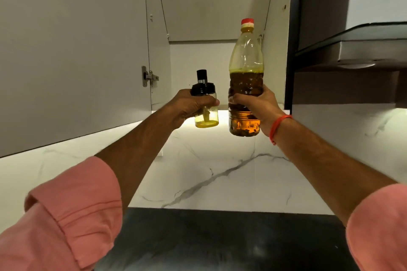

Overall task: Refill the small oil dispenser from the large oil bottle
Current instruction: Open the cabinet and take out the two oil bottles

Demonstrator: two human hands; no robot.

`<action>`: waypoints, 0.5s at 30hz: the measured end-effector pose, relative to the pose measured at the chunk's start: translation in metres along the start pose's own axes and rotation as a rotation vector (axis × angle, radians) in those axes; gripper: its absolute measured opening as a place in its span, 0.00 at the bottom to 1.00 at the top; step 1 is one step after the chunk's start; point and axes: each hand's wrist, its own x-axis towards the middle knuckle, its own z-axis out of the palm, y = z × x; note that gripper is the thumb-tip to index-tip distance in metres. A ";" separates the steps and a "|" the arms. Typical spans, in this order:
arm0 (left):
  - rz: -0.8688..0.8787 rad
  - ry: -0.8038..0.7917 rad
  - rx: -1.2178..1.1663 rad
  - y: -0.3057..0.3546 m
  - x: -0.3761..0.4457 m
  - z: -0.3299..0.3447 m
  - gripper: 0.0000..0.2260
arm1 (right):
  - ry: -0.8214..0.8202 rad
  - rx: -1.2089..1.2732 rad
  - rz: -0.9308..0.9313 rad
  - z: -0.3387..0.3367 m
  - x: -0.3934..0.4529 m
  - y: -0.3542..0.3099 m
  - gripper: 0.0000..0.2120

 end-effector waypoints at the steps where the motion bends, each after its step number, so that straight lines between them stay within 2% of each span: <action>1: 0.001 -0.005 0.010 -0.006 -0.009 0.000 0.20 | -0.002 -0.003 0.004 -0.001 -0.008 0.007 0.28; 8: -0.043 -0.022 0.041 -0.078 -0.060 0.005 0.21 | -0.008 0.004 0.050 -0.005 -0.054 0.076 0.29; 15: -0.088 0.001 0.084 -0.158 -0.083 0.017 0.21 | 0.012 -0.100 0.107 -0.002 -0.083 0.155 0.35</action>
